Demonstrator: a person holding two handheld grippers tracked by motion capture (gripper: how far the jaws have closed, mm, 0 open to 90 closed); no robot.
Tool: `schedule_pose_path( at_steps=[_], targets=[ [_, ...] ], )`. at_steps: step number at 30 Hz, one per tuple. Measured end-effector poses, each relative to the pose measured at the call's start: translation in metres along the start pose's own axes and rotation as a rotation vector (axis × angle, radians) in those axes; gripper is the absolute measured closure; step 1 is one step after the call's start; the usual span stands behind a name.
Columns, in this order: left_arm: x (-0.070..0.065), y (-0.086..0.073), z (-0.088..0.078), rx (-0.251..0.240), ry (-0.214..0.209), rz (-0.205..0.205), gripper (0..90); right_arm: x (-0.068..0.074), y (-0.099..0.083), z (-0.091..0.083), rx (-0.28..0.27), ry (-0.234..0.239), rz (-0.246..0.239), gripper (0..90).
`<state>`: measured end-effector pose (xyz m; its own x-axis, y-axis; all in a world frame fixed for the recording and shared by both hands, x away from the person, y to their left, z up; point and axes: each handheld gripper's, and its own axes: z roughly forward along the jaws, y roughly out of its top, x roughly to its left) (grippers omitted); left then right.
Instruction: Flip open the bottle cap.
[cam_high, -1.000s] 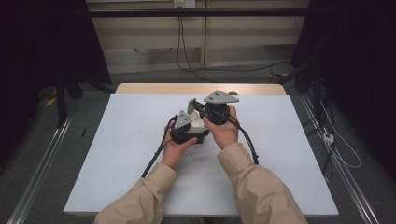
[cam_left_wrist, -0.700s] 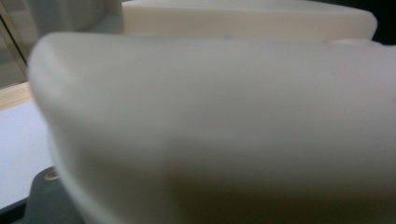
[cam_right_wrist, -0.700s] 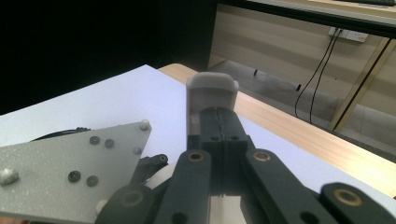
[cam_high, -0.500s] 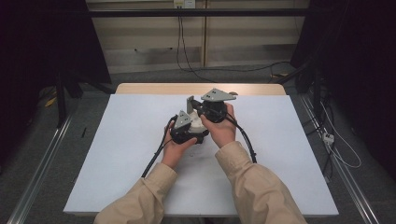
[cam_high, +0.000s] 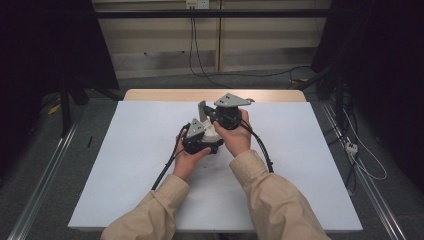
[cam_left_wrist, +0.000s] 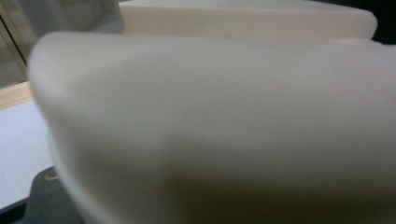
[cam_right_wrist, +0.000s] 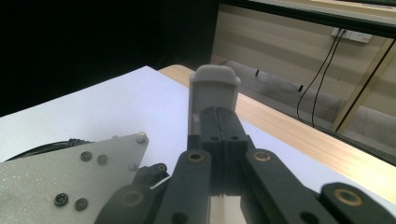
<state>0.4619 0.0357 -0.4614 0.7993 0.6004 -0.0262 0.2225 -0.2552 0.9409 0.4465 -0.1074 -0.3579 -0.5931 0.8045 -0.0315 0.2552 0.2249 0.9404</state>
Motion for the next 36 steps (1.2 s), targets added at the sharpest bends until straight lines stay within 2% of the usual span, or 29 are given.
schedule_pose_path(
  at_steps=[22,24,28,29,31,36],
  targets=[
    [0.001,0.000,0.000,0.002,-0.005,0.008,18.4,-0.002,0.001,0.012,0.007,0.009,-0.004,90.0],
    [0.001,0.000,0.000,0.002,-0.006,-0.003,18.3,-0.002,0.001,0.012,0.007,0.010,-0.003,90.0],
    [0.001,0.000,0.000,0.000,-0.004,0.006,18.4,-0.003,0.001,0.014,0.005,0.013,-0.002,90.0],
    [0.000,0.000,0.000,-0.001,-0.006,-0.005,18.4,-0.003,0.001,0.014,0.006,0.013,-0.002,90.0],
    [0.001,0.000,0.000,0.002,-0.005,0.007,18.3,-0.003,0.000,0.015,0.009,0.011,-0.004,90.0],
    [0.001,0.000,0.000,0.005,-0.004,0.009,18.4,-0.003,-0.001,0.016,0.010,0.012,-0.002,90.0]
  ],
)
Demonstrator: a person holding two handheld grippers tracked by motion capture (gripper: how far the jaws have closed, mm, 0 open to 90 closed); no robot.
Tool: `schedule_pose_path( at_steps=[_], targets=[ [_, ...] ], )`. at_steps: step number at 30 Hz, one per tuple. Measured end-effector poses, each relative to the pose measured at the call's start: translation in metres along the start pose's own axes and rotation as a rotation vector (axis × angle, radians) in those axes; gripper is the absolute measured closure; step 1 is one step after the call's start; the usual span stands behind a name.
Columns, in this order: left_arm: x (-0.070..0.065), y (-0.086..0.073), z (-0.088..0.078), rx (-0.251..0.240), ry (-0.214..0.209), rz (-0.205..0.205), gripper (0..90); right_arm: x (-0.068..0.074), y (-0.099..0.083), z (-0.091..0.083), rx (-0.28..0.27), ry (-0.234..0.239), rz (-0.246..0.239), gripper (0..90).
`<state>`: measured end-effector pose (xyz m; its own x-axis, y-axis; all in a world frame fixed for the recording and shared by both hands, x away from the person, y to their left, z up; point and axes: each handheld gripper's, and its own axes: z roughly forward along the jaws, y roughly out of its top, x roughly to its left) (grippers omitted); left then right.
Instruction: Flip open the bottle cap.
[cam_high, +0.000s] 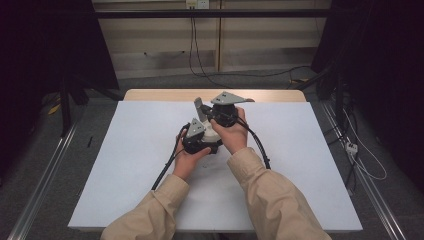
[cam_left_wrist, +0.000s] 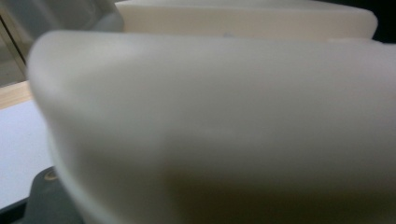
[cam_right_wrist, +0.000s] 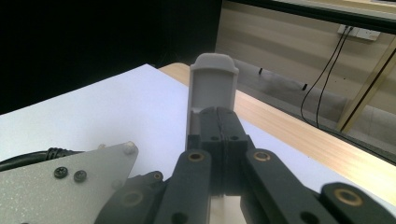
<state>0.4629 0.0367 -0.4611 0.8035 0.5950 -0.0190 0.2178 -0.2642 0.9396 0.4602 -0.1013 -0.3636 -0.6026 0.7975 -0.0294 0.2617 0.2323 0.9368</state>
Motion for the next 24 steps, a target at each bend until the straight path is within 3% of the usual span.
schedule_pose_path(
  at_steps=[10,24],
  targets=[
    [-0.0013,-0.0003,0.0005,-0.004,0.002,-0.015,18.3,-0.0003,-0.0012,0.0020,0.000,0.000,0.002,90.0],
    [-0.0009,-0.0001,0.0005,-0.004,0.005,0.000,18.4,-0.0004,-0.0026,0.0052,0.006,0.000,-0.004,90.0]
  ],
)
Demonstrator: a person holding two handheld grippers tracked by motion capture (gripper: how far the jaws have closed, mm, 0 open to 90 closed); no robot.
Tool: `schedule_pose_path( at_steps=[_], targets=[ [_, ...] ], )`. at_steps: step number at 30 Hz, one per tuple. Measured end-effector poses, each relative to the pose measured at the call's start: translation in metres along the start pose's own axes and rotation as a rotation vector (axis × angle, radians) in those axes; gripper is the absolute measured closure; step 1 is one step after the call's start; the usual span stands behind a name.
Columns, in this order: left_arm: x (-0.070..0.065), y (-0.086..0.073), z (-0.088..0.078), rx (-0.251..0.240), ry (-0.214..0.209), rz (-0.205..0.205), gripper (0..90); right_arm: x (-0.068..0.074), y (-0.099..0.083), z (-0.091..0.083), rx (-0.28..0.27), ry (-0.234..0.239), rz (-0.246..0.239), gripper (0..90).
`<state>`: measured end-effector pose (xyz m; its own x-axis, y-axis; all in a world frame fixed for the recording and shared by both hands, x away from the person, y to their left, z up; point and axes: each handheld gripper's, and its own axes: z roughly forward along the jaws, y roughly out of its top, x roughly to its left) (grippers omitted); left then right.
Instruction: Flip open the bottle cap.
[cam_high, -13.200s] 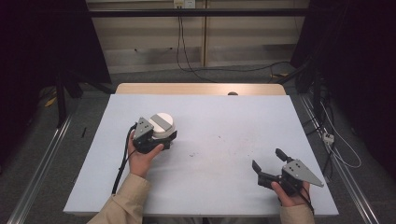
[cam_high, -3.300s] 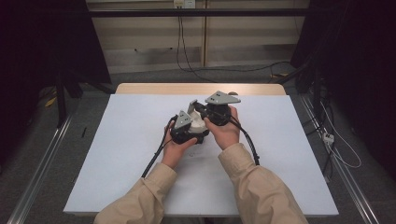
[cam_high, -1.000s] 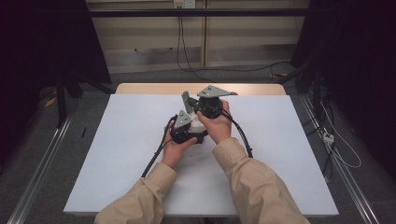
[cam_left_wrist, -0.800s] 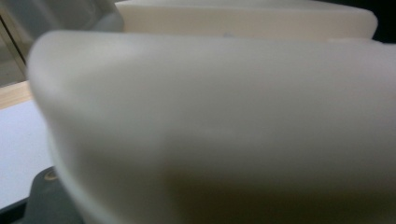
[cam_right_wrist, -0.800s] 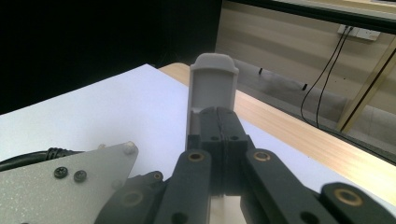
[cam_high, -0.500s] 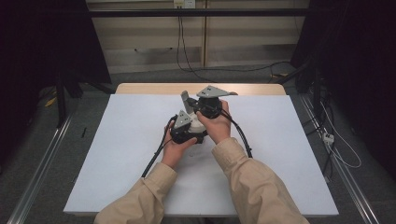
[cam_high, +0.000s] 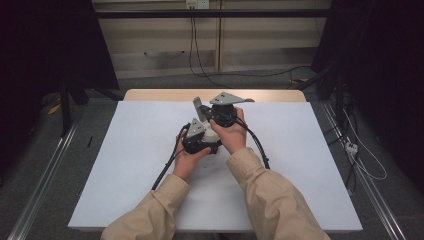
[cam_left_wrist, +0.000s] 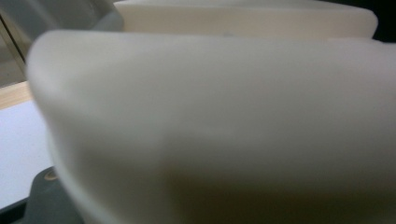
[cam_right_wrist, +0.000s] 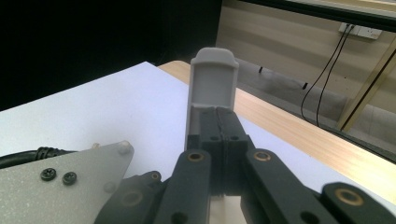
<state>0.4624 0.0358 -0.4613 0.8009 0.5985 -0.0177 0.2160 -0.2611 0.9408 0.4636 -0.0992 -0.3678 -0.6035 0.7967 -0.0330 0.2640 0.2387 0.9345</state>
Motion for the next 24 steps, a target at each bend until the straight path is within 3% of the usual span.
schedule_pose_path(
  at_steps=[8,15,24],
  targets=[
    [0.0002,0.0001,-0.0001,0.004,-0.001,0.008,18.4,-0.0005,-0.0018,0.0034,0.005,0.002,0.005,90.0],
    [-0.0003,-0.0004,0.0002,-0.001,-0.006,-0.022,18.4,-0.0006,-0.0013,0.0052,0.004,0.005,0.012,90.0],
    [0.0003,0.0000,0.0002,0.002,-0.010,-0.008,18.4,-0.0016,0.0003,0.0068,0.016,0.011,0.005,90.0]
  ],
)
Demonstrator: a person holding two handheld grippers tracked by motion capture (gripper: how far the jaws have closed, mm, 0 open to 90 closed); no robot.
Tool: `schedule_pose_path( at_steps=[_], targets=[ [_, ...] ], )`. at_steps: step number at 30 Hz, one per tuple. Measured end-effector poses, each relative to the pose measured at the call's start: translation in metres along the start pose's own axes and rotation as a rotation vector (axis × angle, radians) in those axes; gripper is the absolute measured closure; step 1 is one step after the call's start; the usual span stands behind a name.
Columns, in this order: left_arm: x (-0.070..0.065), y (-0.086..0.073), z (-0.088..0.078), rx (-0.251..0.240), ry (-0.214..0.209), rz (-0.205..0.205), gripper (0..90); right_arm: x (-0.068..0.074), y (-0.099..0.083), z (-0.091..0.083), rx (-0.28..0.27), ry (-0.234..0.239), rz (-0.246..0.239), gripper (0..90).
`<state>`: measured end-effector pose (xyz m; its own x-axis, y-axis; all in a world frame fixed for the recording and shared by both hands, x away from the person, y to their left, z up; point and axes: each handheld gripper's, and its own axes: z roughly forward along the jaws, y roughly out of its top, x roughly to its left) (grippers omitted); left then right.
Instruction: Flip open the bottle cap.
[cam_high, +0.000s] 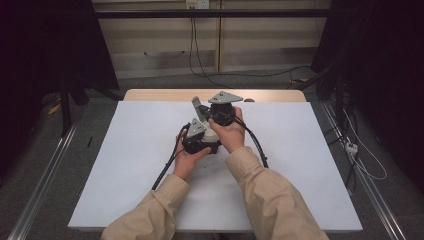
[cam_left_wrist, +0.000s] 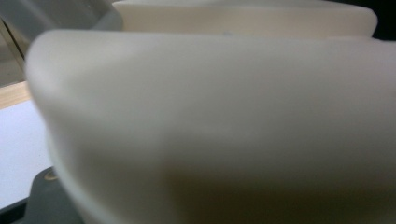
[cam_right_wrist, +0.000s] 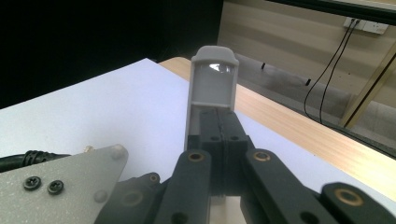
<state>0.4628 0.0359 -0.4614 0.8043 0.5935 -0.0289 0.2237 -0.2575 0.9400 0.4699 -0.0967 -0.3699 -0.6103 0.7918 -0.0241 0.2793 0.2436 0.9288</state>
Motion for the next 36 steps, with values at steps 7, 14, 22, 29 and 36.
schedule_pose_path(
  at_steps=[7,14,22,29,36],
  targets=[
    [-0.0001,0.0000,0.0002,-0.001,-0.001,0.002,18.4,-0.0005,0.0000,-0.0002,0.000,0.001,0.001,90.0],
    [0.0000,-0.0001,0.0001,-0.002,-0.003,-0.004,18.4,-0.0010,0.0002,-0.0010,0.001,0.000,0.000,90.0],
    [0.0003,-0.0001,0.0002,-0.002,-0.006,-0.006,18.4,-0.0031,0.0032,-0.0016,-0.009,-0.001,0.002,90.0],
    [0.0002,0.0001,0.0002,0.001,-0.004,0.005,18.4,-0.0026,0.0029,0.0031,-0.004,0.010,0.007,90.0],
    [-0.0003,0.0001,0.0002,0.004,0.000,0.011,18.5,-0.0042,0.0018,0.0060,0.002,0.023,0.016,90.0]
  ],
)
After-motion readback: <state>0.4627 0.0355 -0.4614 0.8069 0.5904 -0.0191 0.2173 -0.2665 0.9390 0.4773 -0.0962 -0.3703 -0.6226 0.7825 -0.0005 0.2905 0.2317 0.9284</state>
